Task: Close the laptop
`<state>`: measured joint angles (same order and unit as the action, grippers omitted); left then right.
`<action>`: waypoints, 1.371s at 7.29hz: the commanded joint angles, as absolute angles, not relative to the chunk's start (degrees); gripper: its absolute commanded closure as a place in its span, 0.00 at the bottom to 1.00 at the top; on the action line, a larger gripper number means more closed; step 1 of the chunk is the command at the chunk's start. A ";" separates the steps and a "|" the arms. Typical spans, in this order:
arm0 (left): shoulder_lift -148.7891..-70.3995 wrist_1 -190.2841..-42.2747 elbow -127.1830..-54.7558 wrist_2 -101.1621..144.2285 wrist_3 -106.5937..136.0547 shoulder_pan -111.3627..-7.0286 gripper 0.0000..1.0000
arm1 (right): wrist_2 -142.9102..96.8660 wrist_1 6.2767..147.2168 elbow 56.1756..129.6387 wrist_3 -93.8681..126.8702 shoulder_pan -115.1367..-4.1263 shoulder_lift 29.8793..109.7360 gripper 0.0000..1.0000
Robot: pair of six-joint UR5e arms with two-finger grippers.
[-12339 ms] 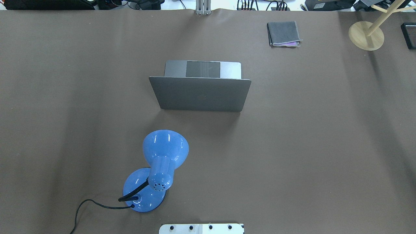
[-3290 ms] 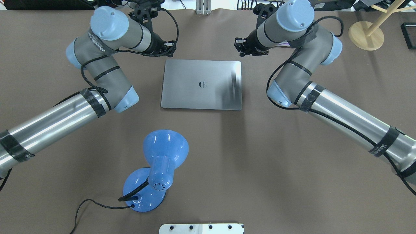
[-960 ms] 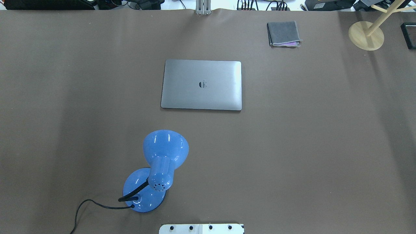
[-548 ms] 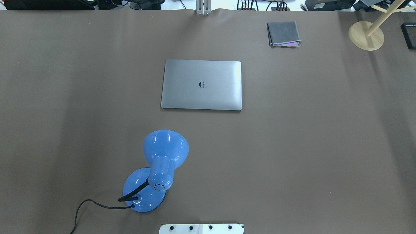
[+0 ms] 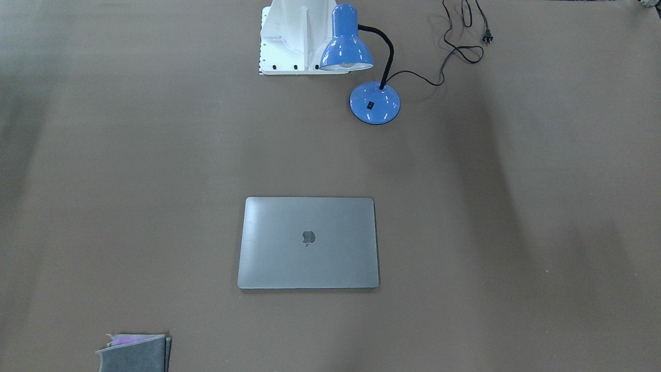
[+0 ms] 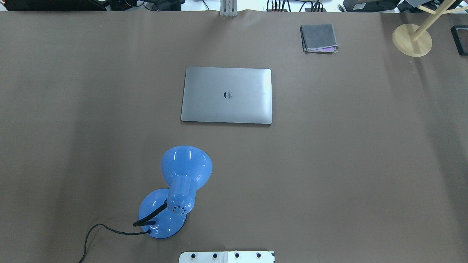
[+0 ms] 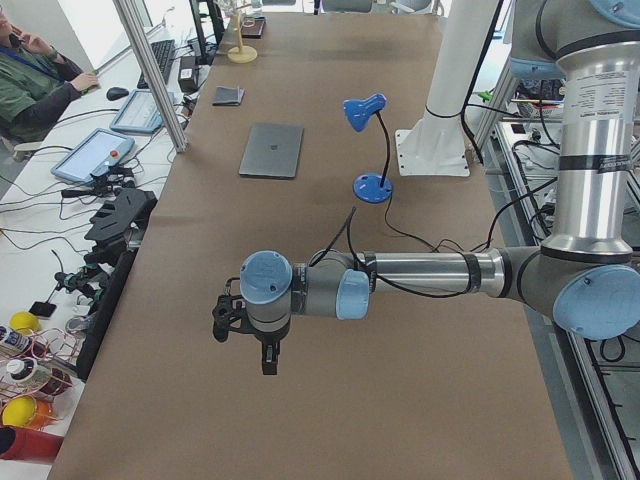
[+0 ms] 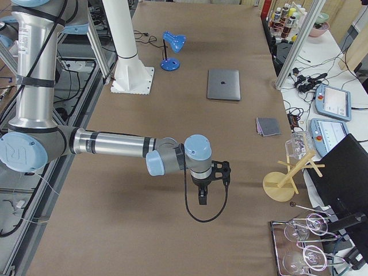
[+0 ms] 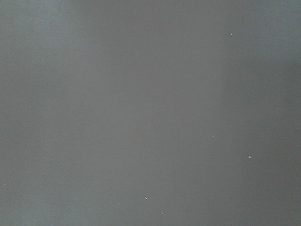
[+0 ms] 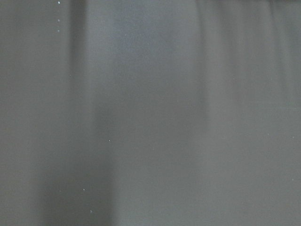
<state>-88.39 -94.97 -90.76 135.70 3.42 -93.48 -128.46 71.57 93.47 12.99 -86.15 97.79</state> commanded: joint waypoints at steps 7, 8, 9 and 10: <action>-88.07 -95.01 -91.76 137.29 3.43 -92.46 0.01 | -130.34 92.20 101.17 -0.44 -83.50 98.00 0.00; -88.07 -95.10 -91.84 137.29 3.43 -92.46 0.01 | -130.60 92.11 101.25 -0.53 -83.50 98.00 0.00; -88.07 -95.01 -92.02 137.29 3.43 -92.46 0.01 | -130.61 92.11 101.25 -0.70 -83.41 98.00 0.00; -88.07 -95.01 -92.11 137.29 3.34 -92.46 0.01 | -130.61 92.11 101.25 -0.79 -83.32 98.00 0.00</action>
<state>-88.07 -95.03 -91.97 137.28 3.41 -92.46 -130.58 92.05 101.21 -0.61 -83.41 98.00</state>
